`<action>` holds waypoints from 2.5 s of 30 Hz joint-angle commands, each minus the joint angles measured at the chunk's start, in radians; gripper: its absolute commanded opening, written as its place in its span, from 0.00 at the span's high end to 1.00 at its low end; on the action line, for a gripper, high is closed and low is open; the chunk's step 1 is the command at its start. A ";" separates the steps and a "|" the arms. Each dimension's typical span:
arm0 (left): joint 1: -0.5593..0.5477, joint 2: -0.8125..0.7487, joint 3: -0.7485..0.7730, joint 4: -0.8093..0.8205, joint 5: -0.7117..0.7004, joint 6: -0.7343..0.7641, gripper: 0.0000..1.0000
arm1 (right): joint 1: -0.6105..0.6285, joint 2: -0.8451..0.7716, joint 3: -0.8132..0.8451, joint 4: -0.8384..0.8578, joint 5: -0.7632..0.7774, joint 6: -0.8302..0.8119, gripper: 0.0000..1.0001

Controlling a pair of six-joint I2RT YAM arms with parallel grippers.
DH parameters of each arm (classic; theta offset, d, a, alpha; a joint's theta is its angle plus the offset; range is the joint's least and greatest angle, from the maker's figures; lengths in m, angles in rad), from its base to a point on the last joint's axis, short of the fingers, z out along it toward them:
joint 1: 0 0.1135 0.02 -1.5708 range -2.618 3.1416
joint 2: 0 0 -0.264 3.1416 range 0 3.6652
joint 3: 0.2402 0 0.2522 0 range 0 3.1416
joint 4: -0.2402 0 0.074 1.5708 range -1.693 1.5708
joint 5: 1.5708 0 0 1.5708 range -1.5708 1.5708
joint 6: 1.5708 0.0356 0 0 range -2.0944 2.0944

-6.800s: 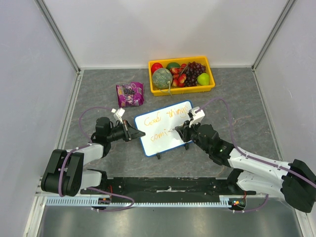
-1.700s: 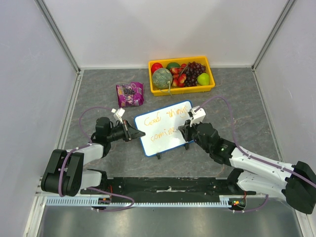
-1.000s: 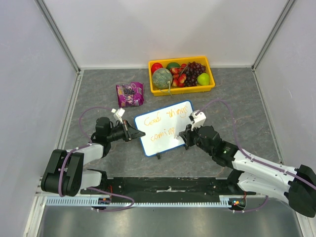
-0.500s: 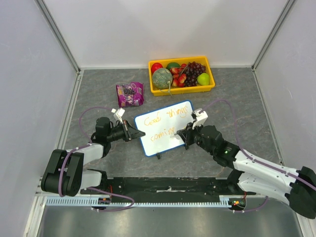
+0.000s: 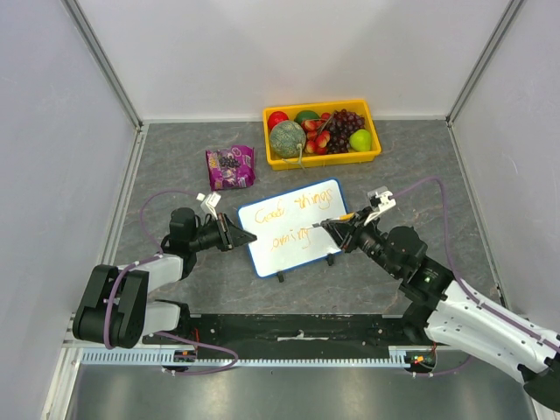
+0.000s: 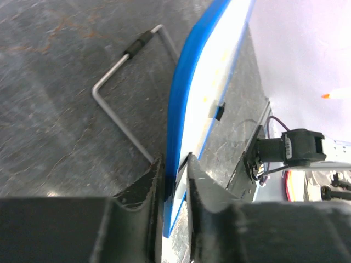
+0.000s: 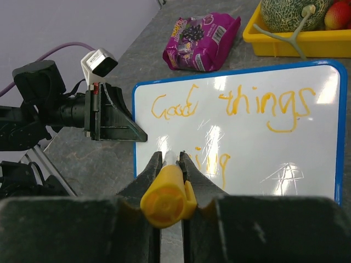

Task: Write a sentence on the whiteboard
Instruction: Place the whiteboard at the center of the board, then put down the whiteboard marker without the cap at the center of the board.

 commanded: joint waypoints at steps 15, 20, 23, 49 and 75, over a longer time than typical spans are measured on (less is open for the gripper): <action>0.014 -0.474 -0.135 -0.204 -0.252 0.047 0.00 | -0.008 -0.151 0.011 -0.179 -0.002 0.076 1.00; 0.012 -0.614 -0.104 -0.298 -0.220 0.048 0.00 | -0.008 -0.167 -0.003 -0.193 -0.016 0.091 1.00; 0.014 -0.672 -0.105 -0.289 -0.195 -0.010 0.00 | -0.008 -0.167 -0.009 -0.201 -0.029 0.102 1.00; 0.012 -0.534 0.468 -0.939 -0.160 0.269 0.00 | -0.011 -0.161 -0.245 -0.221 -0.264 0.318 1.00; 0.012 -0.625 0.438 -1.016 -0.233 0.284 0.00 | -0.206 -0.132 -0.348 -0.139 -0.520 0.363 1.00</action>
